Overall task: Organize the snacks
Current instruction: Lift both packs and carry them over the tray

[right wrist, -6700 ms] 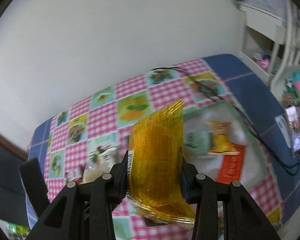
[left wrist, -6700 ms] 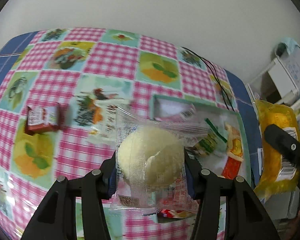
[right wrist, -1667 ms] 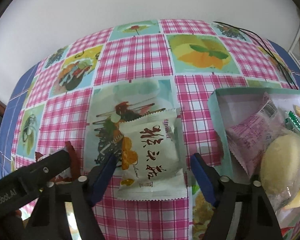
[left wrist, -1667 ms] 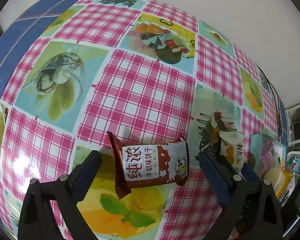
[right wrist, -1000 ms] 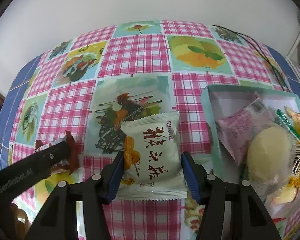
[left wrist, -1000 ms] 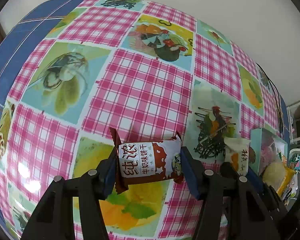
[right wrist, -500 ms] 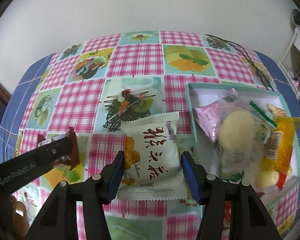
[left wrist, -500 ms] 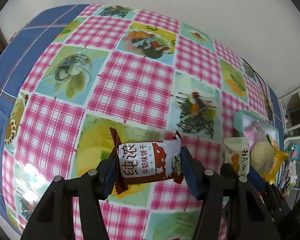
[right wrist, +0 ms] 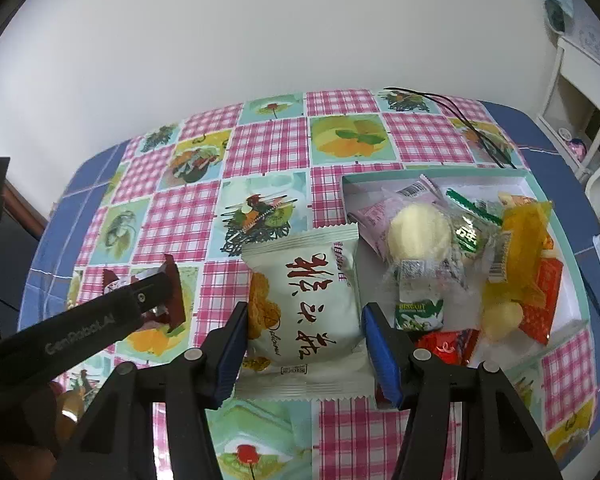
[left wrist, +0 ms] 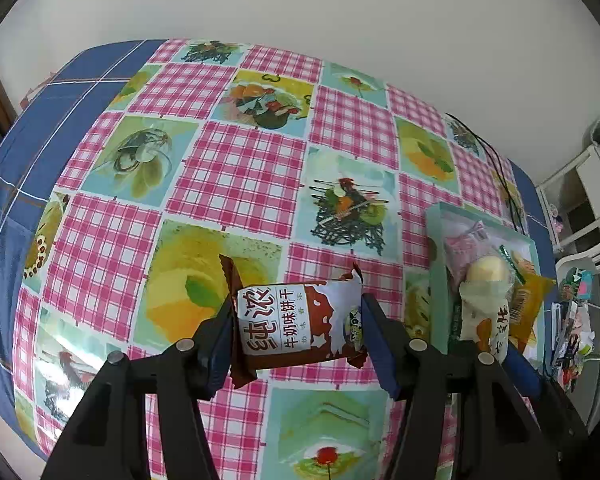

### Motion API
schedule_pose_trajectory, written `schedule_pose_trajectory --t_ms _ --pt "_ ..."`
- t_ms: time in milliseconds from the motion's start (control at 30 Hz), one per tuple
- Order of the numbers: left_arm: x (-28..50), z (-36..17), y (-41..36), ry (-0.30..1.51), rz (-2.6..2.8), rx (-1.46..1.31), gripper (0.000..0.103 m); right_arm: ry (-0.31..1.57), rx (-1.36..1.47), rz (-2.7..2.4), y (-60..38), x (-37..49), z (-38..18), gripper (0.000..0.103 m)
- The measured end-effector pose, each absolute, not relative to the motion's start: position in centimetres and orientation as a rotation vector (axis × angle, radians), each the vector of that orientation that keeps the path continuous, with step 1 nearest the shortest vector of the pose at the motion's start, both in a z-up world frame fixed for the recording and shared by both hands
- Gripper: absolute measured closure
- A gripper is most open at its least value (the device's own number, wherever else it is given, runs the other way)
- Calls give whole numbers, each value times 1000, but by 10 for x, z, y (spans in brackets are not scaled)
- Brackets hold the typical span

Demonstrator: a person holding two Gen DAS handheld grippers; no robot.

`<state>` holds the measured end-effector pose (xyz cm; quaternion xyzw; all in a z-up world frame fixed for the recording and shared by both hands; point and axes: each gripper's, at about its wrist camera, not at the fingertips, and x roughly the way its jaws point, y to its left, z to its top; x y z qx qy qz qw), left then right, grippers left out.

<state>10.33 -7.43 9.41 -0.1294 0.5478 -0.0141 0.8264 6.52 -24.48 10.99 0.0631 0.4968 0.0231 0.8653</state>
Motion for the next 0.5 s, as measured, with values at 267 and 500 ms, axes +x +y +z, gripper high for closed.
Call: schedule_pose_trajectory --t_ms 267,500 --pt "97 105 -90 1138 -45 -289 43 1039 133 36 -260 59 112 44" --pt "98 103 -115 1152 -80 -254 43 1055 176 -11 -294 62 108 44"
